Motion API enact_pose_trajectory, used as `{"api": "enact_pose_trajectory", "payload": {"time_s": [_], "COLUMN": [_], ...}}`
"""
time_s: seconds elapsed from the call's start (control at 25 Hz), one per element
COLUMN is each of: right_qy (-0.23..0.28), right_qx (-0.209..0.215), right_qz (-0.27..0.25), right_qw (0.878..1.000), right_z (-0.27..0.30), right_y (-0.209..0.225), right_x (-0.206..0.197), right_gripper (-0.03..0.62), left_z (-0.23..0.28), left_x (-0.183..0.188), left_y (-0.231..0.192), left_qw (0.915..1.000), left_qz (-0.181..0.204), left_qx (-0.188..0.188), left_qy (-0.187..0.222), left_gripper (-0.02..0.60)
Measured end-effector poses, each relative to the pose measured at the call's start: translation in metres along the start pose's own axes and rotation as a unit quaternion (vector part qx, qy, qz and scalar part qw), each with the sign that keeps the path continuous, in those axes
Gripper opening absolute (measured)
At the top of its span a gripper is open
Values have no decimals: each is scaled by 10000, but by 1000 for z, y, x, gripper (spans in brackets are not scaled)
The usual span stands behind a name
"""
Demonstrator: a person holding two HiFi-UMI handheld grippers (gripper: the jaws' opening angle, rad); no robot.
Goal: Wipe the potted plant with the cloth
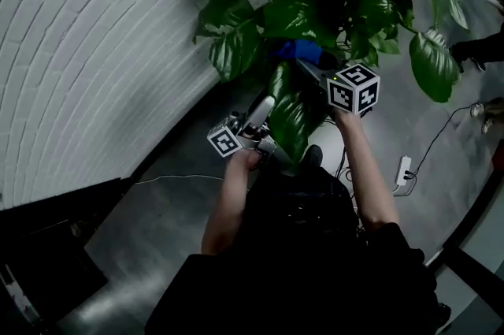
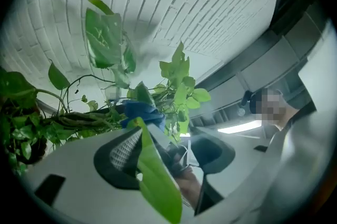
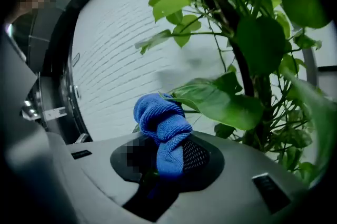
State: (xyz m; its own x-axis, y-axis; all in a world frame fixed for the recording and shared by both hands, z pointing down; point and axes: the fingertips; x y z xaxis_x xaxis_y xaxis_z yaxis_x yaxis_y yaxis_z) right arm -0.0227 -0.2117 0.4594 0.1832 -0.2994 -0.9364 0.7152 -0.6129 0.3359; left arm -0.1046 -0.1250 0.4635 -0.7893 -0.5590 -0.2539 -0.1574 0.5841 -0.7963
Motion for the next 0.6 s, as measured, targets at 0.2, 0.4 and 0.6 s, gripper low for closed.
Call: {"api": "enact_pose_trajectory", "payload": {"time_s": [0.2, 0.4, 0.6], "right_qy": [-257, -91, -264], "right_qx": [246, 471, 823], "right_qz": [327, 702, 820], "right_qw": [9988, 9964, 9929], "right_z": [0, -18, -35], "right_y": [-13, -39, -71], "right_x": [-28, -43, -70], "right_gripper": [121, 121, 121], "left_z": [-4, -8, -12], "left_x": [1, -4, -6], "left_y": [2, 5, 5], "left_qw": [9988, 9971, 9967], "left_qz": [-365, -622, -645], "left_qx": [-76, -62, -22], "left_qy": [331, 443, 499], "left_gripper": [281, 281, 281]}}
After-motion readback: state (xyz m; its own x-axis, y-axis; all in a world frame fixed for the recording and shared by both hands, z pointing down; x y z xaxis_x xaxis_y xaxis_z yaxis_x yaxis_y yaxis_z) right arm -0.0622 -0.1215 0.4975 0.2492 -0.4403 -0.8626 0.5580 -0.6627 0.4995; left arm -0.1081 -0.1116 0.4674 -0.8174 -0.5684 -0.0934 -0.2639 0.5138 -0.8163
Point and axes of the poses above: the fingertips, and each gripper's own axes: z forward along the fingers, y to its right, x out of its top, and after that the axes turned 9 degrees about y, right-handed
